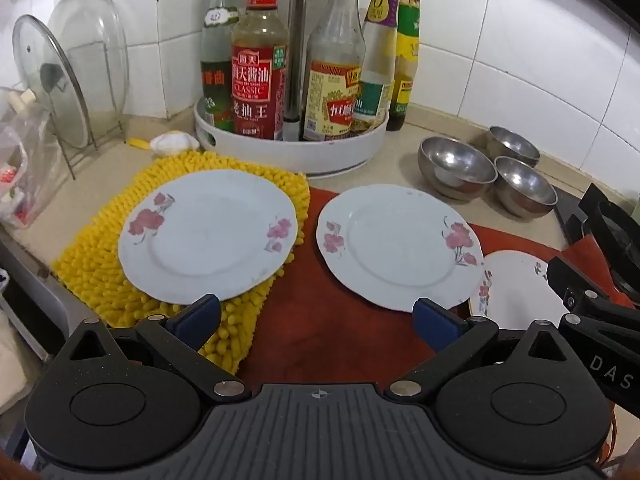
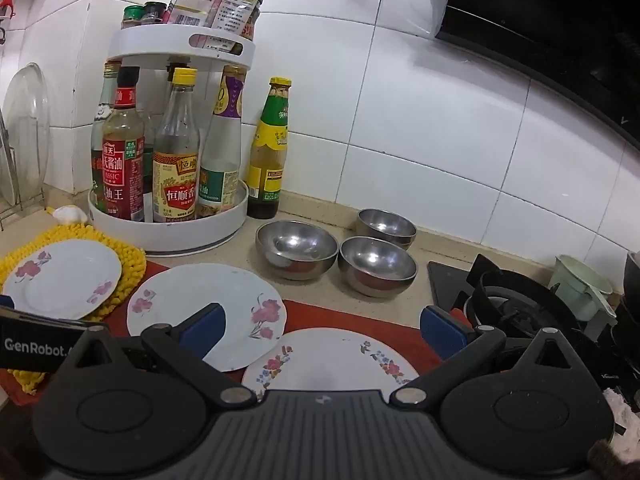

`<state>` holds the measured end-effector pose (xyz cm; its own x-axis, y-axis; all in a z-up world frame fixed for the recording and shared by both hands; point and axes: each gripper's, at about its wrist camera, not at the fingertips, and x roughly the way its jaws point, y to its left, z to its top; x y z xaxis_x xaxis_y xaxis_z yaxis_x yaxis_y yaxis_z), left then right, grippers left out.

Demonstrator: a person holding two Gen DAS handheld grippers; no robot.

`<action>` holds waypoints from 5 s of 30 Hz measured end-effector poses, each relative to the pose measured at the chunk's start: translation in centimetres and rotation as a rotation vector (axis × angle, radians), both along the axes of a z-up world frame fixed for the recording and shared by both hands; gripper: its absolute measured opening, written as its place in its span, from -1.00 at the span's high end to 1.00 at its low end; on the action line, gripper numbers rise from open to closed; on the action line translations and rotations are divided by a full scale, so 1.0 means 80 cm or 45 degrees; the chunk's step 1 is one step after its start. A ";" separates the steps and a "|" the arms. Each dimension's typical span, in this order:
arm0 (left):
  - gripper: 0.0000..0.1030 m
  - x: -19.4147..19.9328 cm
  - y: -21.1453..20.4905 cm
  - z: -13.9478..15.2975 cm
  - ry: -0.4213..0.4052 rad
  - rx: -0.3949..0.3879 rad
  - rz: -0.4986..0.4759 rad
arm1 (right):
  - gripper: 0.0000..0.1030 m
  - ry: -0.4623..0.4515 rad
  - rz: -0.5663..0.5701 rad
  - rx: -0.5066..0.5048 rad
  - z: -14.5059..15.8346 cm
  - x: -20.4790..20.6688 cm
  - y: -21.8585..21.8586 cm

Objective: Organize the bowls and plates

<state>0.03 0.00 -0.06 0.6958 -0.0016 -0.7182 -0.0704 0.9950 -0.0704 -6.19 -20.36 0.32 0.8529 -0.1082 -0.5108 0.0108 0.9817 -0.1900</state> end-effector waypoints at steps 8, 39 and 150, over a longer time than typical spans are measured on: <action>-0.99 0.009 0.003 -0.005 0.030 -0.006 0.000 | -0.95 0.019 -0.002 0.017 -0.003 0.000 -0.001; -0.94 0.035 -0.064 0.002 0.062 -0.141 0.014 | -0.94 0.006 0.031 0.232 -0.003 0.033 -0.081; -0.99 0.150 -0.025 -0.075 0.286 -0.313 -0.093 | -0.54 0.640 0.409 0.376 -0.100 0.260 -0.074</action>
<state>12.05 -2.01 -6.08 0.5121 -0.2378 -0.8253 -0.0403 0.9532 -0.2997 14.61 -26.29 -7.65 0.4700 0.3168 -0.8239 -0.3105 0.9331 0.1817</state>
